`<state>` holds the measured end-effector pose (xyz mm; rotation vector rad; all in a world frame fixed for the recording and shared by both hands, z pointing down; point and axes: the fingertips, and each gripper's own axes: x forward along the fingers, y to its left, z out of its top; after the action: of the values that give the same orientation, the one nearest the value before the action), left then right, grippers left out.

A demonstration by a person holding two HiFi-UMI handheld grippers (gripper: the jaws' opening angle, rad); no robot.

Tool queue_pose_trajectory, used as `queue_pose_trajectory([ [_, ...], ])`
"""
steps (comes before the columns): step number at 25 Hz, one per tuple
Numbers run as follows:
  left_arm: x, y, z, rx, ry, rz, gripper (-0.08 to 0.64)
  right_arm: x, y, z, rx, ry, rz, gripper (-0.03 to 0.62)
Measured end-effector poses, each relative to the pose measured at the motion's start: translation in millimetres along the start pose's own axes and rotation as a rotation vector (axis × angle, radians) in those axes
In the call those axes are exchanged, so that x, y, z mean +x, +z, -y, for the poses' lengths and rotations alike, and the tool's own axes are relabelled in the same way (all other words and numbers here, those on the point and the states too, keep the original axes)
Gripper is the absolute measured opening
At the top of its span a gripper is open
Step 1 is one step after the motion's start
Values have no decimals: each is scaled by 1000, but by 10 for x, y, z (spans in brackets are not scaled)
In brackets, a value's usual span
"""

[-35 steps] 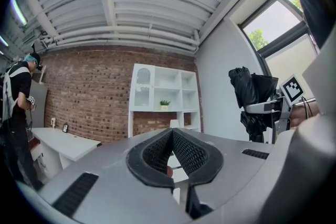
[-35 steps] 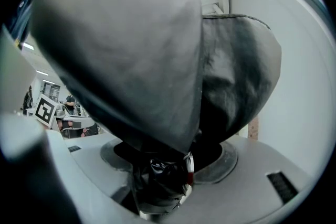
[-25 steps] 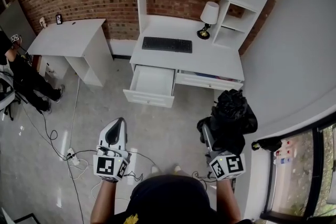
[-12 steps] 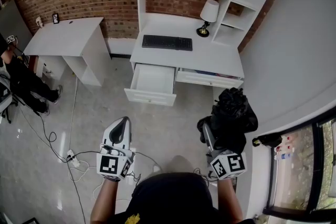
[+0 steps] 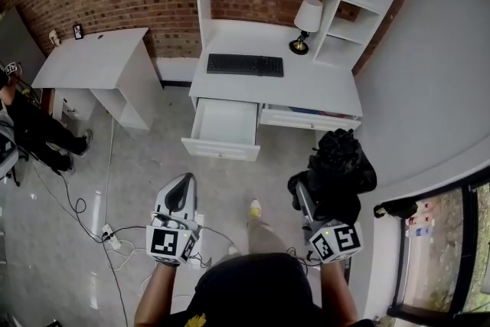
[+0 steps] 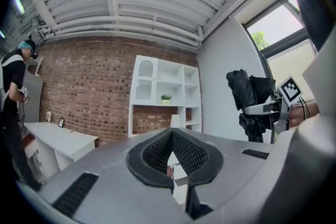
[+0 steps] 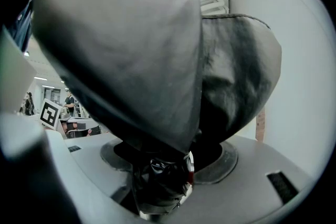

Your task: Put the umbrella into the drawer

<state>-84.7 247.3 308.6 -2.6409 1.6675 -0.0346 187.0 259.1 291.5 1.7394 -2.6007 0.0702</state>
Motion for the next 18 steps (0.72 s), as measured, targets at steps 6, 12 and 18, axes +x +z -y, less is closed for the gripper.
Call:
queue_pose_trajectory([
  [6, 754, 4, -313, -2, 41, -11, 15, 863, 0, 352, 3, 39, 6, 261],
  [12, 1633, 76, -466, 22, 48, -9, 15, 1561, -10, 812, 18, 72, -5, 261],
  [18, 2330, 181, -566, 32, 70, -17, 15, 2119, 39, 1379, 56, 68, -3, 261],
])
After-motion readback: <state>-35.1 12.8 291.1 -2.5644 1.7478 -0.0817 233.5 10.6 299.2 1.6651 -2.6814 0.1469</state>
